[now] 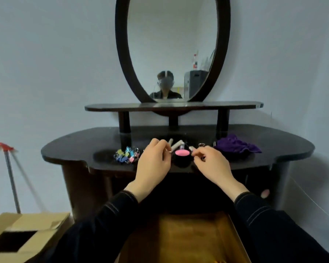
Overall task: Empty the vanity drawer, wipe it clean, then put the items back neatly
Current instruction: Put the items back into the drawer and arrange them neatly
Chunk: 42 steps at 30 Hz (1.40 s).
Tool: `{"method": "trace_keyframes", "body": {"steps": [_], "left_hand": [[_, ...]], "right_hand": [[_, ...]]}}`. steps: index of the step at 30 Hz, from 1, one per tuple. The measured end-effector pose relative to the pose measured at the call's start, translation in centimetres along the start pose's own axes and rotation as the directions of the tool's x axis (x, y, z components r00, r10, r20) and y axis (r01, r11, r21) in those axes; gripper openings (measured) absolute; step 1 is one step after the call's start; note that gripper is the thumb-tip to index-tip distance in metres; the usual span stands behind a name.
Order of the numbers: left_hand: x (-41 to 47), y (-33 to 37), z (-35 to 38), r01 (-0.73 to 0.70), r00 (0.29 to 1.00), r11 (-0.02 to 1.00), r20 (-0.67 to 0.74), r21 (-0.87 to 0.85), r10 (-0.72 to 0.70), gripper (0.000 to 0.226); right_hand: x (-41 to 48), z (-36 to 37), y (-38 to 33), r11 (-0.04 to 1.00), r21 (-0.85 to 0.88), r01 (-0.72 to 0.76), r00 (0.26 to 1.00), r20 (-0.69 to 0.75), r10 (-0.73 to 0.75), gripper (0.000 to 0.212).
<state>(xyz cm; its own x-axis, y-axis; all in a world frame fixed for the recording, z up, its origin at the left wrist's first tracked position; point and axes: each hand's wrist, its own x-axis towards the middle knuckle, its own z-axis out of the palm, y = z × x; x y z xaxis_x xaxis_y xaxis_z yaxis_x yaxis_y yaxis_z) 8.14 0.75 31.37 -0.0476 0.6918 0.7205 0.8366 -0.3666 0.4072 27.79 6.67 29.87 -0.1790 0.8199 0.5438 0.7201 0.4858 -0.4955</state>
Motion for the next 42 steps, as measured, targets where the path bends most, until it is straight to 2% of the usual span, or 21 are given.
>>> {"method": "trace_keyframes", "body": {"steps": [1, 3, 6, 9, 12, 15, 17, 20, 24, 28, 31, 33, 36, 40, 42], "left_hand": [[1.6, -0.3, 0.3, -0.006, 0.999, 0.996, 0.032, 0.094, 0.003, 0.010], [4.6, -1.1, 1.2, 0.045, 0.988, 0.980, 0.135, 0.195, -0.072, 0.018], [8.2, -2.6, 3.2, 0.245, 0.909, 0.949, 0.293, 0.199, -0.296, 0.040], [10.0, -3.9, 5.5, 0.318, 0.830, 0.916, 0.395, 0.244, -0.393, 0.058], [10.3, -4.9, 7.4, 0.313, 0.833, 0.904, 0.374, 0.289, -0.408, 0.061], [9.9, -5.6, 8.6, 0.222, 0.893, 0.911, 0.301, 0.348, -0.333, 0.044], [9.8, -5.7, 8.8, 0.145, 0.917, 0.909, 0.291, 0.391, -0.272, 0.032], [9.7, -5.5, 8.9, 0.099, 0.933, 0.912, 0.282, 0.398, -0.225, 0.028], [9.5, -5.3, 8.9, 0.077, 0.946, 0.918, 0.262, 0.390, -0.191, 0.018], [9.4, -5.0, 8.7, 0.088, 0.964, 0.964, 0.223, 0.252, -0.146, 0.010], [9.4, -4.8, 8.6, 0.150, 0.974, 0.975, 0.147, 0.165, -0.175, 0.010], [9.4, -4.9, 8.4, 0.177, 0.975, 0.977, 0.116, 0.120, -0.191, 0.009], [9.4, -5.0, 8.1, 0.213, 0.972, 0.976, 0.096, 0.038, -0.216, 0.008], [9.6, -5.4, 7.6, 0.308, 0.951, 0.947, 0.073, -0.093, -0.302, 0.005], [9.6, -5.5, 7.5, 0.335, 0.942, 0.934, 0.077, -0.124, -0.327, 0.006]], "right_hand": [[0.4, 0.0, 0.1, 0.999, 0.032, -0.038, 0.999, -0.003, 0.038, 0.016], [0.9, -0.2, 0.4, 0.960, 0.255, -0.114, 0.992, -0.020, 0.123, 0.015], [1.1, -1.1, 1.1, 0.805, 0.573, -0.152, 0.980, -0.016, 0.196, 0.027], [1.6, -2.0, 2.1, 0.665, 0.716, -0.215, 0.961, 0.034, 0.275, 0.025], [2.6, -2.5, 3.5, 0.593, 0.760, -0.267, 0.918, 0.012, 0.397, 0.018], [3.8, -2.5, 4.9, 0.616, 0.725, -0.308, 0.867, -0.053, 0.495, 0.016], [4.6, -2.1, 5.3, 0.695, 0.639, -0.329, 0.857, -0.106, 0.504, 0.016], [5.8, -1.6, 5.4, 0.834, 0.413, -0.365, 0.885, -0.126, 0.449, 0.014], [7.3, -1.2, 5.5, 0.920, 0.120, -0.373, 0.914, -0.121, 0.387, 0.007], [8.2, -0.4, 4.8, 0.903, -0.211, -0.373, 0.927, -0.126, 0.353, 0.022], [9.6, -0.2, 4.0, 0.846, -0.373, -0.380, 0.914, -0.012, 0.406, 0.032], [10.7, -0.4, 3.7, 0.830, -0.433, -0.352, 0.902, 0.078, 0.424, 0.027], [12.1, -0.4, 3.6, 0.877, -0.390, -0.281, 0.895, 0.224, 0.387, 0.020], [13.7, 0.0, 3.4, 0.931, -0.114, -0.346, 0.916, 0.175, 0.362, 0.029], [14.1, 0.4, 2.6, 0.933, -0.020, -0.360, 0.908, 0.222, 0.355, 0.027]]}}
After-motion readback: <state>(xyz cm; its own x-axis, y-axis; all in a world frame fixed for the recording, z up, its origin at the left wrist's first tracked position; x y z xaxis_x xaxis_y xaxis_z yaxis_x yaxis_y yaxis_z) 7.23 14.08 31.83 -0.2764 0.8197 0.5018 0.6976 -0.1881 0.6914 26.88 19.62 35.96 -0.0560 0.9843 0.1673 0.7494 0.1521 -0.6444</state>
